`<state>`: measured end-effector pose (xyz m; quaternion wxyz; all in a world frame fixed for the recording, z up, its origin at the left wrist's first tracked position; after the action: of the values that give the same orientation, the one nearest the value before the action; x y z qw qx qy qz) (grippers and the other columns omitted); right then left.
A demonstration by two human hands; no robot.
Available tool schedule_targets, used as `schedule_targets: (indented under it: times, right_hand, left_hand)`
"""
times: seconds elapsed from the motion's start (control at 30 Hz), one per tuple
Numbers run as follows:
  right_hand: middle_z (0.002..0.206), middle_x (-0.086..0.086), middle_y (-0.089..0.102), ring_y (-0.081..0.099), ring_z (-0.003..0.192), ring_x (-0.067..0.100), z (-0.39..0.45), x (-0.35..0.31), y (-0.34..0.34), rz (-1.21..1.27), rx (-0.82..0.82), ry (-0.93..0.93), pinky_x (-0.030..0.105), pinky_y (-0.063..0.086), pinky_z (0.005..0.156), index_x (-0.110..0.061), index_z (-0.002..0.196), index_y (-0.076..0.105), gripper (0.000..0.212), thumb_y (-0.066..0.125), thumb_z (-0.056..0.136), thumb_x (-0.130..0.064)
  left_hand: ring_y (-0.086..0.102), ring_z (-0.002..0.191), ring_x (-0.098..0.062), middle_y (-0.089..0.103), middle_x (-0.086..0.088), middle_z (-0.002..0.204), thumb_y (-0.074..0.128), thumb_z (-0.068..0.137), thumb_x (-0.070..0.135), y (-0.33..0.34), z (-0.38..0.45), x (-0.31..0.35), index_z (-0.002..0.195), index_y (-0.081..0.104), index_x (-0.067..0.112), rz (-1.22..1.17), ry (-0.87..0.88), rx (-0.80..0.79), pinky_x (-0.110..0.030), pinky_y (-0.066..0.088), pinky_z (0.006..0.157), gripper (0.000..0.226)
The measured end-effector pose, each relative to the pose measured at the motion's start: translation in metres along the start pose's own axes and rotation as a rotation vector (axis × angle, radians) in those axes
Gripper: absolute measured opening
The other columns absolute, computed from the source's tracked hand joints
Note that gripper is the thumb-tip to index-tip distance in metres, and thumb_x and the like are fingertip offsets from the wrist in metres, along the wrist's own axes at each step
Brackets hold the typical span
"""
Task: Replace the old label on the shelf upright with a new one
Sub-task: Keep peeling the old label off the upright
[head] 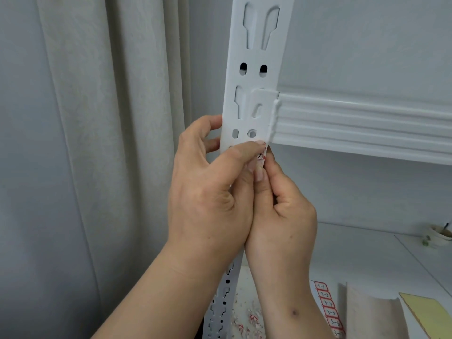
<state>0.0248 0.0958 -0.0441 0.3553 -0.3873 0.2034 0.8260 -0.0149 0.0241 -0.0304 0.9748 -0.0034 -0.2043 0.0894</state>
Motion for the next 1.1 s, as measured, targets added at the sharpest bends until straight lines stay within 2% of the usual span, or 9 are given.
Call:
schedule_targets:
  times: [0.07,0.2,0.33,0.57,0.67,0.87,1.03,1.1]
  right_hand:
    - [0.111,-0.024,0.068,0.060,0.104,-0.011,0.0000,0.0002,0.0004,0.006,0.005,0.004,0.024,0.052,0.092,-0.036,0.123,0.062,0.035,0.049,0.091,-0.042]
    - [0.111,-0.022,0.068,0.060,0.105,-0.010,-0.0002,-0.0002,0.0015,0.022,0.011,0.008,0.023,0.051,0.092,-0.034,0.121,0.064,0.034,0.050,0.091,-0.042]
    - [0.111,-0.022,0.068,0.061,0.104,-0.009,-0.0007,-0.0021,0.0010,0.018,-0.002,0.013,0.026,0.052,0.092,-0.035,0.121,0.063,0.029,0.052,0.095,-0.036]
    - [0.113,-0.021,0.068,0.063,0.104,-0.004,-0.0007,-0.0029,-0.0009,0.003,-0.020,0.016,0.029,0.053,0.092,-0.037,0.125,0.061,0.030,0.052,0.096,-0.033]
    - [0.112,-0.021,0.068,0.061,0.104,-0.008,-0.0004,-0.0035,-0.0011,0.023,-0.024,0.029,0.027,0.052,0.092,-0.036,0.123,0.062,0.029,0.053,0.095,-0.034]
    - [0.108,-0.023,0.068,0.062,0.100,-0.010,-0.0004,-0.0036,-0.0007,0.033,-0.018,0.031,0.021,0.052,0.089,-0.038,0.120,0.063,0.028,0.053,0.094,-0.036]
    - [0.108,-0.023,0.069,0.061,0.102,-0.010,-0.0001,-0.0024,0.0005,0.031,0.003,0.039,0.025,0.052,0.092,-0.035,0.121,0.064,0.028,0.054,0.094,-0.034]
    - [0.108,-0.022,0.069,0.062,0.102,-0.009,-0.0008,-0.0025,0.0011,0.031,0.001,0.040,0.025,0.052,0.091,-0.035,0.120,0.064,0.028,0.054,0.095,-0.033]
  left_hand:
    - [0.060,0.108,-0.021,0.049,-0.010,0.135,0.068,0.091,0.019,0.0006,0.0017,0.0004,0.107,0.063,0.034,0.013,-0.006,0.004,-0.020,0.053,0.080,0.022]
    - [0.060,0.105,-0.020,0.049,-0.009,0.134,0.072,0.087,0.016,0.0014,0.0030,0.0002,0.100,0.066,0.033,0.018,-0.019,0.021,-0.017,0.052,0.079,0.023]
    - [0.061,0.106,-0.022,0.050,-0.011,0.132,0.074,0.086,0.009,0.0003,0.0013,0.0011,0.098,0.076,0.020,-0.011,-0.019,0.020,-0.007,0.047,0.083,0.016]
    - [0.059,0.118,-0.021,0.045,-0.006,0.137,0.068,0.088,0.012,-0.0031,-0.0016,0.0026,0.108,0.064,0.032,-0.041,-0.013,-0.031,-0.017,0.048,0.093,0.028]
    - [0.057,0.117,-0.021,0.046,-0.006,0.137,0.067,0.089,0.016,-0.0035,-0.0001,0.0036,0.109,0.067,0.032,0.012,-0.009,-0.038,-0.016,0.048,0.093,0.026]
    - [0.057,0.114,-0.023,0.044,-0.007,0.136,0.067,0.089,0.016,-0.0031,0.0025,0.0035,0.106,0.066,0.034,0.049,-0.003,-0.048,-0.028,0.054,0.087,0.025]
    - [0.058,0.108,-0.022,0.041,-0.003,0.133,0.066,0.089,0.018,-0.0046,0.0071,0.0050,0.100,0.069,0.031,0.076,-0.010,-0.068,-0.015,0.049,0.087,0.017]
    - [0.057,0.110,-0.009,0.042,-0.003,0.131,0.068,0.087,0.014,-0.0069,0.0057,0.0065,0.097,0.072,0.026,0.040,-0.032,-0.073,-0.006,0.044,0.086,0.015]
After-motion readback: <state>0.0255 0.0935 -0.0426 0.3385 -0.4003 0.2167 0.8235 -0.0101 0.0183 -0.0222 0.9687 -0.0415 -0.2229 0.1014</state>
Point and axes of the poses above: each hand's wrist, its own z-axis towards the middle knuckle, its own y-axis out of the palm, x = y × z, the point moved 1 cm from there along z, towards the middle knuckle
